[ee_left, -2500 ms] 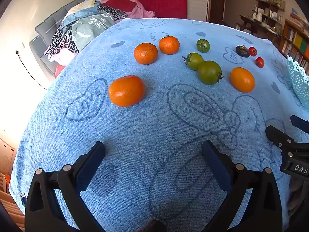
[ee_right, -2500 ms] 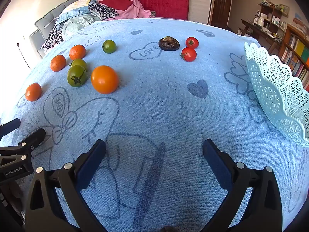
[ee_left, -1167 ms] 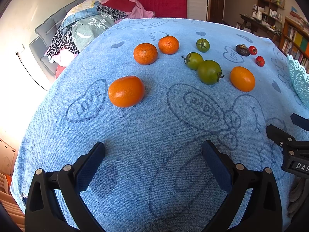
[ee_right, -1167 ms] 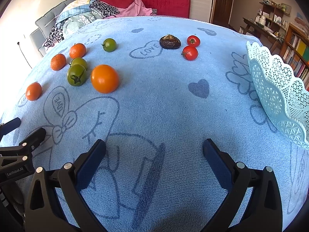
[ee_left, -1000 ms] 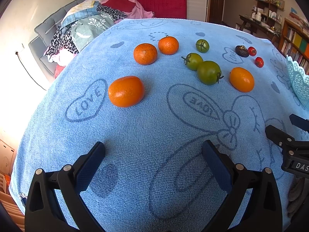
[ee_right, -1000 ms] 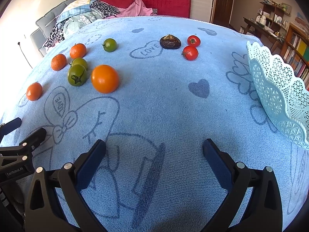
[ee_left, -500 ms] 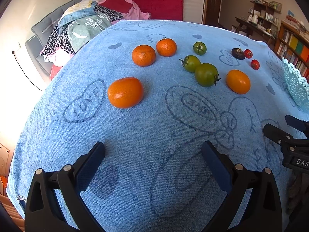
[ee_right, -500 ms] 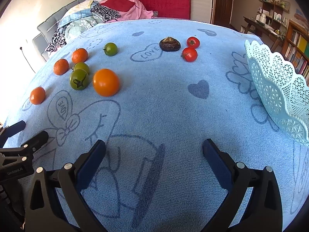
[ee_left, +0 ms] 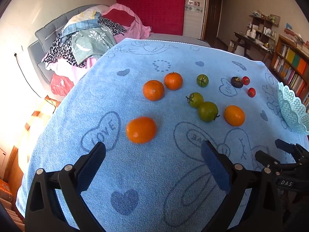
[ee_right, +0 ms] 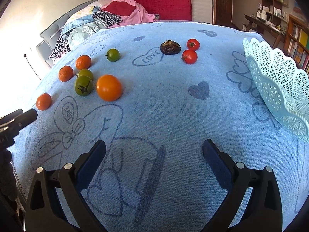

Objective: Organize fruits
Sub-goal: 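Close the left tool on an orange while the right tool grasps another orange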

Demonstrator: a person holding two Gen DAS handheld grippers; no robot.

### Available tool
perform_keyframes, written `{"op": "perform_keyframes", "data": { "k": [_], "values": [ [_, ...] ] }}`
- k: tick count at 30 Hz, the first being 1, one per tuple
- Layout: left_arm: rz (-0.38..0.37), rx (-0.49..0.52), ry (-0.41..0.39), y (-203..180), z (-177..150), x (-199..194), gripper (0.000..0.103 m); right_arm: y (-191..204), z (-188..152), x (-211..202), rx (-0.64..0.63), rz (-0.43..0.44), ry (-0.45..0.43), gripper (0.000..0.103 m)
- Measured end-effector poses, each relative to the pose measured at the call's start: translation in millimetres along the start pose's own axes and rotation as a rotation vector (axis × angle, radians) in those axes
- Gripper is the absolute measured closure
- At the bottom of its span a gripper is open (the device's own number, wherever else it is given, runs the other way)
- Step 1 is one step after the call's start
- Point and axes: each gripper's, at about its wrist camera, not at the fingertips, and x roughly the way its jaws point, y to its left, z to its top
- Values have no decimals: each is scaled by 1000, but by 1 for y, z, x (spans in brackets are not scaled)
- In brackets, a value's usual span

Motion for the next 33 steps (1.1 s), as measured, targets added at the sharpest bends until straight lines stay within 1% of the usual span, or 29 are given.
{"op": "perform_keyframes", "data": {
  "k": [2, 5, 8, 9, 12, 15, 17, 19, 20, 21, 23, 24, 25, 26, 28, 31, 33],
  "values": [
    [13, 3, -16, 2, 10, 1, 5, 1, 0, 0, -5, -8, 2, 2],
    [25, 21, -12, 2, 15, 10, 5, 2, 0, 1, -11, -17, 6, 2],
    [29, 5, 20, 7, 15, 23, 13, 1, 0, 0, -3, -16, 4, 2],
    [27, -4, 36, 9, 15, 28, 17, -1, 1, 0, 4, -7, 7, 2],
    [24, -10, 62, 12, 12, 38, 19, -6, 7, -3, 43, 36, 21, 2],
    [23, 5, 60, 11, 11, 42, 23, -2, 22, -8, 43, 117, 29, 2],
    [28, 12, 55, 10, 10, 45, 26, 6, 35, -12, 23, 151, 21, 2],
    [20, 8, 68, 12, 9, 50, 35, 18, 48, -12, -11, 177, 20, 2],
    [14, 5, 81, 13, 8, 53, 38, 25, 52, -11, -28, 186, 18, 2],
    [7, 1, 92, 14, 7, 55, 44, 32, 56, -10, -49, 188, 11, 2],
    [-3, -8, 89, 16, 7, 56, 46, 46, 62, -5, -95, 170, -2, 9],
    [-7, -7, 86, 16, 7, 56, 50, 50, 64, 1, -107, 153, 1, 20],
    [-12, -8, 86, 16, 7, 56, 52, 53, 66, 8, -108, 149, 9, 26],
    [-16, -9, 85, 17, 7, 56, 53, 54, 67, 15, -105, 153, 18, 28],
    [-22, -11, 82, 17, 7, 55, 55, 55, 70, 27, -102, 150, 36, 39],
    [-24, -15, 75, 18, 6, 55, 58, 53, 72, 42, -95, 160, 52, 47],
    [-25, -19, 71, 18, 7, 55, 60, 54, 72, 46, -97, 171, 53, 48]
  ]
}}
